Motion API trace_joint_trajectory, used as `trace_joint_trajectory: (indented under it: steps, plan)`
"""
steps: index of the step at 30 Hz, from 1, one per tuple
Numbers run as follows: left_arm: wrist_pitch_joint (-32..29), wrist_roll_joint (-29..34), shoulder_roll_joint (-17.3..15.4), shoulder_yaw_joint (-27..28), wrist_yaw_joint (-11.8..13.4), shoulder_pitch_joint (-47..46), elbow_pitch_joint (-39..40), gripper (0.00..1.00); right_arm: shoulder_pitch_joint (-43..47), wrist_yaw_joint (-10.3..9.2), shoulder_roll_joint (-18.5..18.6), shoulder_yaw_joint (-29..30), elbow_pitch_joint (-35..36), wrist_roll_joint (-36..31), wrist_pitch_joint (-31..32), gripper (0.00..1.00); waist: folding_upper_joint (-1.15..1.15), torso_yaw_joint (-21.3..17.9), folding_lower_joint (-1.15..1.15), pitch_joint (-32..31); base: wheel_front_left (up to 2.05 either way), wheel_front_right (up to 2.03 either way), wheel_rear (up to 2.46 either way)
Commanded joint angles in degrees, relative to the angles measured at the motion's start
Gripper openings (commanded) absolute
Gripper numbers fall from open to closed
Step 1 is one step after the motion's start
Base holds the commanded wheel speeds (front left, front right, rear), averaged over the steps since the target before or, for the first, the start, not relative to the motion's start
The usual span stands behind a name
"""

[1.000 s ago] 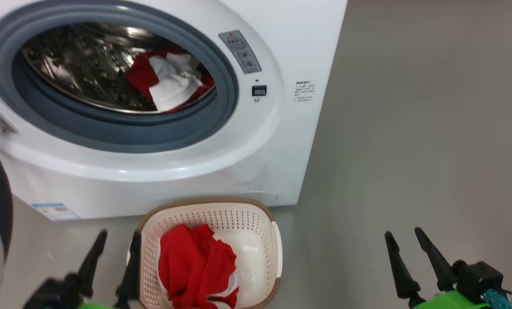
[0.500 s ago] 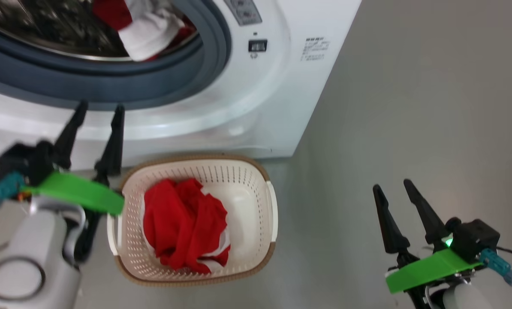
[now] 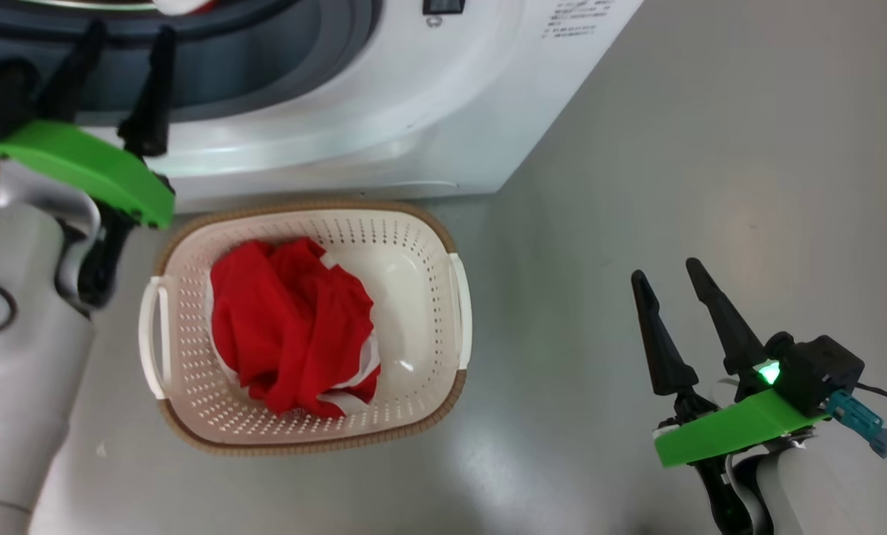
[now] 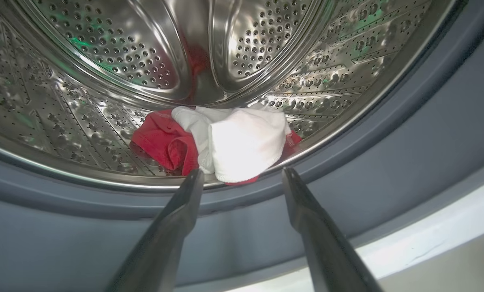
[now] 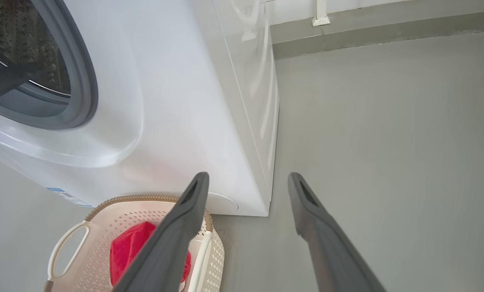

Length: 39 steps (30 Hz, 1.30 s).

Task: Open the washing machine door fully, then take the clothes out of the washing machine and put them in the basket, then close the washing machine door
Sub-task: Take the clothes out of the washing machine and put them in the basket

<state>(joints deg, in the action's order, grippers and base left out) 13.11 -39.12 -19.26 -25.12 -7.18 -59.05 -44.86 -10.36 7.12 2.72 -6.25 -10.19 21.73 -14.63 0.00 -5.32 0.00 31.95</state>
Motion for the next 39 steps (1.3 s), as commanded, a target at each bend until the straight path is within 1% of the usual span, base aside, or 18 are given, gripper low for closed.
trace_joint_trajectory:
  steps: [1, 6, 11, 16, 24, 25, 26, 27, 28, 29, 30, 31, 39]
  plan:
    - [-0.2, -1.3, -3.3, 0.4, -0.3, -2.2, 0.0, 1.00, -0.5, 0.36, 0.2, -1.7, 1.4, 0.7, -0.4, 1.00, 0.00, -0.8, 0.00, 2.2, 0.00, 0.00, 0.00]
    - [-0.3, -4.3, -5.1, -4.5, -0.3, -6.8, -2.7, 1.00, -1.8, 0.36, 0.2, -2.7, 1.5, 1.0, -0.4, 1.00, 0.00, -1.5, 0.00, 4.3, 0.00, 0.00, 0.00]
    - [0.1, -7.8, -6.4, -7.9, -0.3, -10.2, -4.5, 1.00, -2.5, 0.36, 0.2, -3.4, 1.5, 1.5, -0.4, 1.00, 0.00, -2.2, 0.00, 5.9, 0.00, 0.00, 0.00]
    - [0.7, -10.3, -7.6, -10.8, -0.3, -13.1, -5.6, 1.00, -2.8, 0.36, 0.2, -3.8, 1.7, 2.1, -0.4, 1.00, 0.00, -2.9, 0.00, 7.0, 0.00, 0.00, 0.00]
    - [1.6, -13.1, -8.4, -14.4, -0.3, -15.9, -6.5, 1.00, -3.1, 0.36, 0.2, -4.1, 1.9, 2.6, -0.4, 1.00, 0.00, -3.4, 0.00, 7.9, 0.00, 0.00, 0.00]
    - [1.7, -13.4, -8.5, -14.9, -0.3, -16.0, -6.4, 0.73, -3.2, 0.36, 0.2, -4.1, 1.9, 2.7, -0.4, 1.00, 0.00, -3.4, 0.00, 7.9, 0.00, 0.00, 0.00]
    - [1.7, -13.6, -8.6, -15.3, -0.3, -16.1, -6.3, 0.59, -3.2, 0.36, 0.2, -4.0, 2.0, 2.7, -0.4, 1.00, 0.00, -3.4, 0.00, 7.9, 0.00, 0.00, 0.00]
    - [1.8, -13.9, -8.7, -15.6, -0.3, -16.2, -6.2, 0.49, -3.2, 0.36, 0.2, -4.0, 2.0, 2.7, -0.4, 1.00, 0.00, -3.4, 0.00, 7.9, 0.00, 0.00, 0.00]
    - [1.8, -13.9, -8.7, -15.6, -0.3, -16.2, -6.2, 0.49, -3.2, 0.36, 0.2, -4.0, 2.0, 2.7, -0.4, 1.00, 0.00, -3.4, 0.00, 7.9, 0.00, 0.00, 0.00]
    - [1.8, -14.2, -8.7, -15.9, -0.3, -16.2, -6.2, 0.37, -3.3, 0.36, 0.2, -4.0, 2.0, 2.7, -0.4, 1.00, 0.00, -3.4, 0.00, 7.9, 0.00, 0.00, 0.00]
    - [1.8, -14.4, -8.8, -16.2, -0.3, -16.3, -6.0, 0.08, -3.3, 0.36, 0.2, -4.0, 2.0, 2.7, -0.4, 1.00, 0.00, -3.4, 0.00, 7.9, 0.00, 0.00, 0.00]
    - [1.8, -14.6, -8.9, -16.2, -0.3, -16.4, -5.8, 0.00, -3.3, 0.36, 0.2, -4.0, 2.1, 2.7, -0.4, 1.00, 0.00, -3.3, 0.00, 7.9, 0.00, 0.00, 0.00]
    - [1.9, -13.8, -8.8, -14.1, -0.3, -15.4, -2.9, 0.00, -3.7, 0.36, 0.2, -3.4, 2.0, 2.2, -0.4, 1.00, 0.00, -2.8, 0.00, 7.9, 0.00, 0.00, 0.00]
